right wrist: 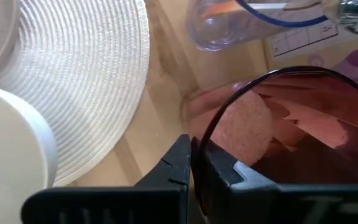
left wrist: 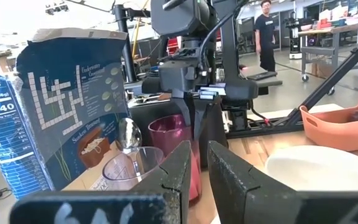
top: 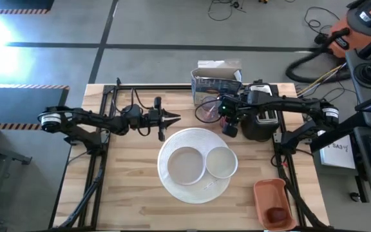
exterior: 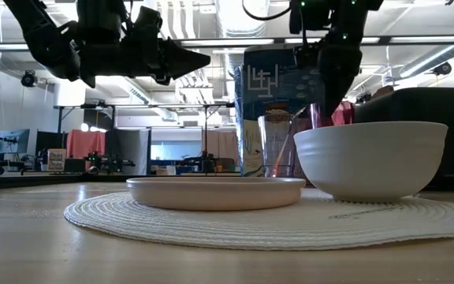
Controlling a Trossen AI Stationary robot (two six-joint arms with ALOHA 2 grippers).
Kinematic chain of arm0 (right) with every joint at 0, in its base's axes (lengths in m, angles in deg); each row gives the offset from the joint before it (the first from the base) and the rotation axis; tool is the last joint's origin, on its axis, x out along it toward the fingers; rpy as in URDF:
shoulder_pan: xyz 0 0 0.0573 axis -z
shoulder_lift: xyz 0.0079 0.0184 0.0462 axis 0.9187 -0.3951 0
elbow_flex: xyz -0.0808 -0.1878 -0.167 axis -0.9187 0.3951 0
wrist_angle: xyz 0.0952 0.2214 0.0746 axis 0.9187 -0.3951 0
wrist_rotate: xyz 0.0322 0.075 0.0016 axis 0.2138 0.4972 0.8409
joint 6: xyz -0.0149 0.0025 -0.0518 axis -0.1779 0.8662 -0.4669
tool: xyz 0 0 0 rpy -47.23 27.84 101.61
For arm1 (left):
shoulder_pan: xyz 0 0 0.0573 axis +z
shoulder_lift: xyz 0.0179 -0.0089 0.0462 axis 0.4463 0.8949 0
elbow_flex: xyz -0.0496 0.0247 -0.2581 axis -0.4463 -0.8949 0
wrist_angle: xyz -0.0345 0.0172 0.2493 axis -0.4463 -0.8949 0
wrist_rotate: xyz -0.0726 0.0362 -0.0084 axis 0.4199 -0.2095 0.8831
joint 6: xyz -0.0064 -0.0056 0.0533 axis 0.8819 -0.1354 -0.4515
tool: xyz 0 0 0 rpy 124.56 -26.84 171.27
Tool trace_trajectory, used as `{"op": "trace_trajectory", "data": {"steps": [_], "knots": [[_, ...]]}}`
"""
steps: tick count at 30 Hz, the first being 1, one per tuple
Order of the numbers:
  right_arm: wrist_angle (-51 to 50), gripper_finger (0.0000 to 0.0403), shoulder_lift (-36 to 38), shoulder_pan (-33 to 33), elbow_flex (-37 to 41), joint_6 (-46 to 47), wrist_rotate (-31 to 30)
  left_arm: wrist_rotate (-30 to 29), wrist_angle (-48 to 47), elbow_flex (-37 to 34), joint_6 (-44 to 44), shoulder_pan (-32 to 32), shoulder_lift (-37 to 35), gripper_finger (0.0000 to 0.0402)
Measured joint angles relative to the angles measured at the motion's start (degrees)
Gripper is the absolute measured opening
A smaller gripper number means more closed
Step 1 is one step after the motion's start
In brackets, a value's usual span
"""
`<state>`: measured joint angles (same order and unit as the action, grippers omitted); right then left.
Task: Arrange a breakfast setting
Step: Put the cup of milk on the white placemat to the top left of the white bowl
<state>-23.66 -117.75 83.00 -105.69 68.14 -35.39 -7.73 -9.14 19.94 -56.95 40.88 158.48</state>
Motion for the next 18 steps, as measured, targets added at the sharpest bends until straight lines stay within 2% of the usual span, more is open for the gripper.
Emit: {"op": "trace_trajectory", "data": {"steps": [11, 18], "knots": [[-1.73, 0.0009, -0.71, -2.4, -7.73, -2.63, 5.06, 0.02, 0.01, 0.0, 1.76, -0.07, -0.02, 0.0038], [-1.82, 0.0009, -5.88, -7.48, -11.6, -5.54, 5.46, 0.02, 0.0, 0.0, 1.76, -0.07, -0.03, 0.0038]]}}
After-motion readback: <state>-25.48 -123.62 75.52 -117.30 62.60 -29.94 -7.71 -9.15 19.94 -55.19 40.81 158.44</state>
